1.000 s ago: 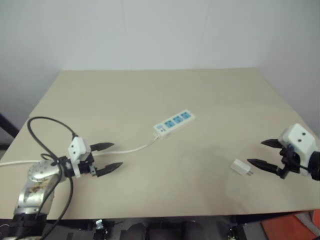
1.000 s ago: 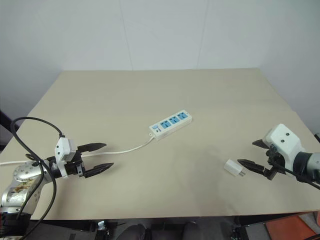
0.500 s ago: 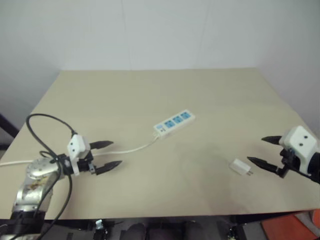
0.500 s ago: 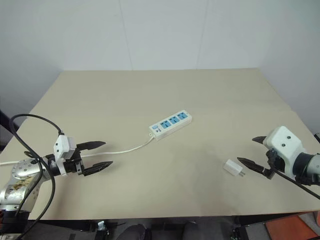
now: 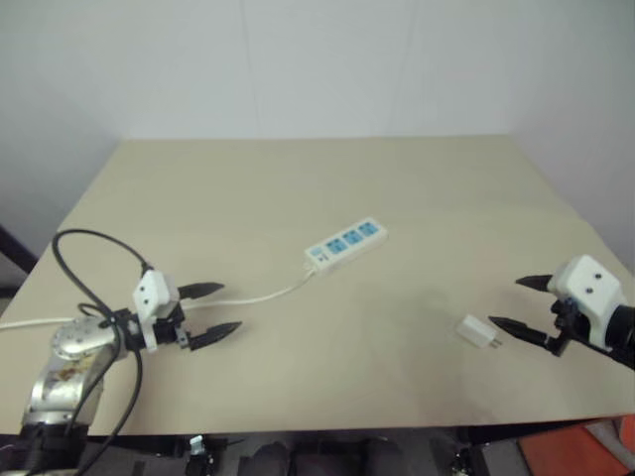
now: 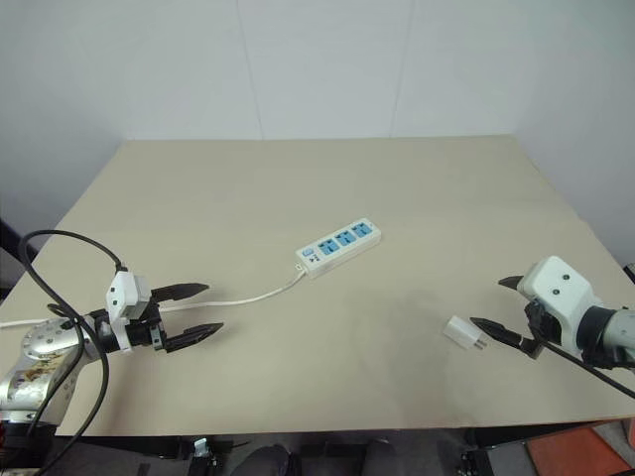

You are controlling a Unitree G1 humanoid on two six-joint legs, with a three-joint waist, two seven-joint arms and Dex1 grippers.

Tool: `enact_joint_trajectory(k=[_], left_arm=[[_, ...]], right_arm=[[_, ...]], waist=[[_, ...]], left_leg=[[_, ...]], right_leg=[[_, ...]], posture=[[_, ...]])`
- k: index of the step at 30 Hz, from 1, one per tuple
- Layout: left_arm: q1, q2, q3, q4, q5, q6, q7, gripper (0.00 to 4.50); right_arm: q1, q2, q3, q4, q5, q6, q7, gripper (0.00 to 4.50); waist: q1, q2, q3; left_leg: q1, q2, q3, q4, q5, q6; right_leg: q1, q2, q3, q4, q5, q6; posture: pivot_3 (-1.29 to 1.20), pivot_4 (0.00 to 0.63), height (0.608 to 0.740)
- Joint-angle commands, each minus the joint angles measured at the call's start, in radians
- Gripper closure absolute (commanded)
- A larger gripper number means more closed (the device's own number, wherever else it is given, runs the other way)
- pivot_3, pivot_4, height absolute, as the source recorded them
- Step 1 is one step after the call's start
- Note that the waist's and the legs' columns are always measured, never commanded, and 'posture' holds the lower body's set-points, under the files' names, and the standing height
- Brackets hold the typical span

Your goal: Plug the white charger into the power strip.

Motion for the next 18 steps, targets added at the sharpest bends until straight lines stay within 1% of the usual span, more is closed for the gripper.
enact_joint_trajectory(k=[1,4,11,14,16,18], left_arm=[[-0.033,-0.016,0.006,0.006,0.012,-0.036,0.030,0.02],[-0.121,-0.071,-0.016,0.098,0.039,-0.075,0.067,0.02],[-0.383,-0.230,-0.099,0.453,0.117,-0.247,0.038,0.02],[-0.538,-0.330,-0.146,0.694,0.183,-0.365,0.046,0.02],[-0.624,-0.398,-0.147,0.831,0.197,-0.416,0.058,0.02],[-0.686,-0.446,-0.137,0.938,0.205,-0.450,0.070,0.02]], right_arm=[[-0.019,-0.017,-0.014,-0.016,-0.002,-0.024,-0.003,0.00],[-0.036,-0.006,-0.018,-0.045,0.017,-0.001,-0.015,0.00],[-0.095,0.040,0.033,-0.148,0.043,0.060,-0.086,0.00],[-0.155,0.099,0.101,-0.190,0.036,0.099,-0.163,0.00],[-0.195,0.151,0.155,-0.214,0.017,0.129,-0.227,0.00],[-0.215,0.193,0.200,-0.242,0.000,0.148,-0.276,0.00]], waist=[[0.000,0.000,0.000],[0.008,0.000,0.000],[0.011,-0.001,0.000],[0.011,-0.002,0.000],[0.011,-0.003,0.001],[0.010,-0.005,0.002]], left_leg=[[0.000,0.000,0.000,0.000,0.000,0.000],[0.000,0.000,0.000,0.000,0.000,0.000],[0.000,-0.002,0.000,0.001,0.000,-0.001],[-0.001,-0.003,0.000,0.002,0.000,-0.001],[-0.001,-0.003,0.000,0.002,0.000,-0.001],[-0.002,-0.003,0.000,0.003,0.000,-0.001]], right_leg=[[0.000,0.000,0.000,0.000,0.000,0.000],[0.001,0.000,0.000,0.000,0.000,0.000],[0.001,0.000,-0.001,0.000,0.001,-0.001],[0.001,0.000,-0.001,0.000,0.001,-0.001],[0.001,0.000,-0.001,0.000,0.001,-0.001],[0.001,0.000,-0.001,0.000,0.001,0.000]], posture=[[0.00,0.150,0.740],[0.00,0.150,0.740],[0.00,0.150,0.740],[0.00,0.150,0.740],[0.00,0.150,0.740],[0.00,0.150,0.740]])
